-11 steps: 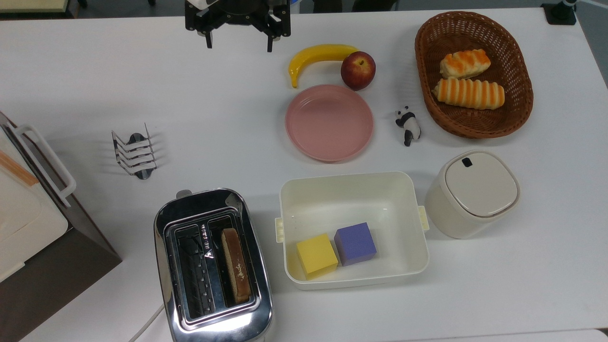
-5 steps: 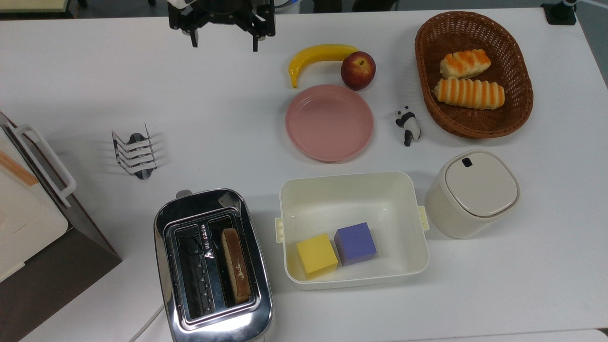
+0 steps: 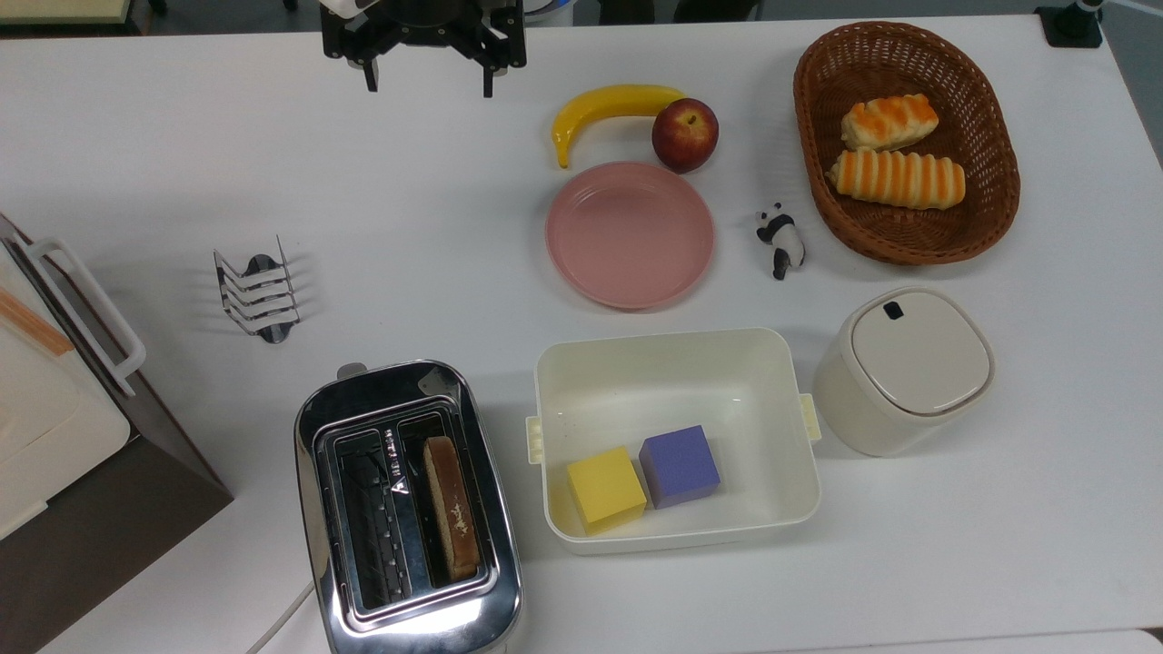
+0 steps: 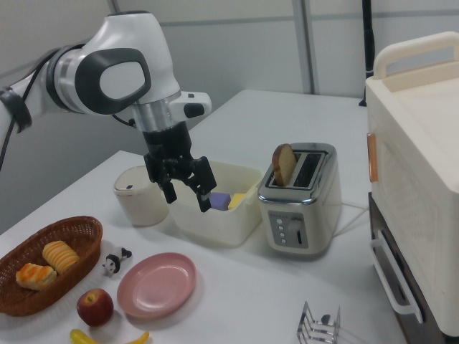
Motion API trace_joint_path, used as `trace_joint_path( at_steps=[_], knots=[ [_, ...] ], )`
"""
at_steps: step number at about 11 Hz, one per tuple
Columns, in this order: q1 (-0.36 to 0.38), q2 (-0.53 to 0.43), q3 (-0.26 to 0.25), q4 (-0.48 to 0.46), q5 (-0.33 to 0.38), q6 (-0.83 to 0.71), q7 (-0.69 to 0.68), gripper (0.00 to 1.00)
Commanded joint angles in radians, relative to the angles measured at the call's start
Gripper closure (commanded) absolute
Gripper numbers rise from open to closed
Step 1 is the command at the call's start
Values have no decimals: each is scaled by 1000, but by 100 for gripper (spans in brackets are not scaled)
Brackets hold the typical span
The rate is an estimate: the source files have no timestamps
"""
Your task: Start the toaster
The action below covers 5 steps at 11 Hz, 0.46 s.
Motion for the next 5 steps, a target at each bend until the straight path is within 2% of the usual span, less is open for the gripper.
trace_joint_path(
  at_steps=[1, 2, 3, 4, 5],
  knots=[
    [6, -22, -1, -27, 21, 0, -16, 0],
    [6, -20, 1, -27, 22, 0, -22, 0],
    [4, -19, 1, -30, 24, 3, -30, 23],
    [3, -19, 1, -30, 42, 9, -54, 69],
    [-2, -20, -2, -32, 80, 15, -65, 97]
  ],
)
